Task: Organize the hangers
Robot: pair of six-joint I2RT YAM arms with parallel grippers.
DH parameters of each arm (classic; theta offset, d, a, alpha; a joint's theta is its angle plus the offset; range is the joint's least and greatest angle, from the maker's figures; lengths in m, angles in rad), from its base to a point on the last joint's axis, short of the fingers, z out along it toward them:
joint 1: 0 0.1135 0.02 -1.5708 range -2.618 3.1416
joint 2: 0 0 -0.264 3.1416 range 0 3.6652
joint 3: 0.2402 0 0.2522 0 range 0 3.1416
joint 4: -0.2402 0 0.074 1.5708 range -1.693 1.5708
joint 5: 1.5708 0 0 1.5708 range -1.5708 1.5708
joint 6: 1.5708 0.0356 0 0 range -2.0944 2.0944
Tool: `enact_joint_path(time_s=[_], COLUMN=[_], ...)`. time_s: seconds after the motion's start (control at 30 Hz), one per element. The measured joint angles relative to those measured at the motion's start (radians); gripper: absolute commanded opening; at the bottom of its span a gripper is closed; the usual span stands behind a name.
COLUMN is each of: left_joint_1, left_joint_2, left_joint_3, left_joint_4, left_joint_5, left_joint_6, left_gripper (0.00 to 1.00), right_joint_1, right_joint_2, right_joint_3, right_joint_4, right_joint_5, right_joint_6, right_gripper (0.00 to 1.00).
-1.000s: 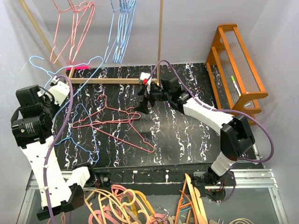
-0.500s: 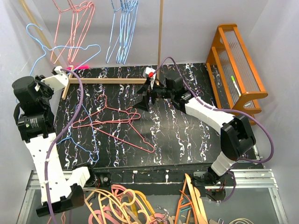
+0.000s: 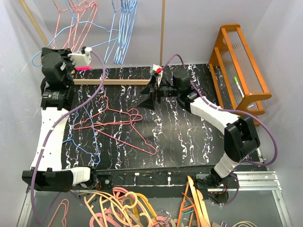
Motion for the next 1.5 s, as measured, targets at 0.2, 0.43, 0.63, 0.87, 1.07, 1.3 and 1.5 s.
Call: enact_joint_path(time_s=[0.2,0.43,0.63,0.87,1.07,1.3,1.5], left_joint_1=[-0.094,-0.114,-0.159,-0.229,-0.318,-0.365,-0.365], left_joint_2=[0.171,0.378,0.464,0.485,0.463,0.443,0.430], left_joint_3=[0.122,0.271,0.318,0.333,0.243,0.141,0.137], left_joint_4=[0.134,0.311,0.387,0.422,0.473,0.494,0.500], left_joint_5=[-0.153,-0.283,-0.325,-0.354,-0.392,-0.424,-0.435], left_joint_6=[0.046,0.085,0.126,0.174,0.211,0.213,0.213], left_gripper=[0.00,0.00,0.00,0.00,0.00,0.00,0.00], right_joint_1=[-0.005,-0.018,-0.040,-0.057,-0.069,-0.087,-0.089], right_joint_2=[0.000,-0.001,-0.014,-0.036,-0.040,-0.042,-0.042], right_joint_3=[0.000,0.000,-0.002,-0.018,-0.041,-0.060,-0.061], right_joint_4=[-0.001,0.000,0.005,0.042,0.067,0.085,0.100], right_joint_5=[-0.022,-0.040,-0.046,-0.059,-0.064,-0.068,-0.071], right_joint_6=[0.011,0.017,0.020,0.050,0.079,0.111,0.132], right_gripper=[0.99,0.99,0.99,0.99,0.99,0.99,0.99])
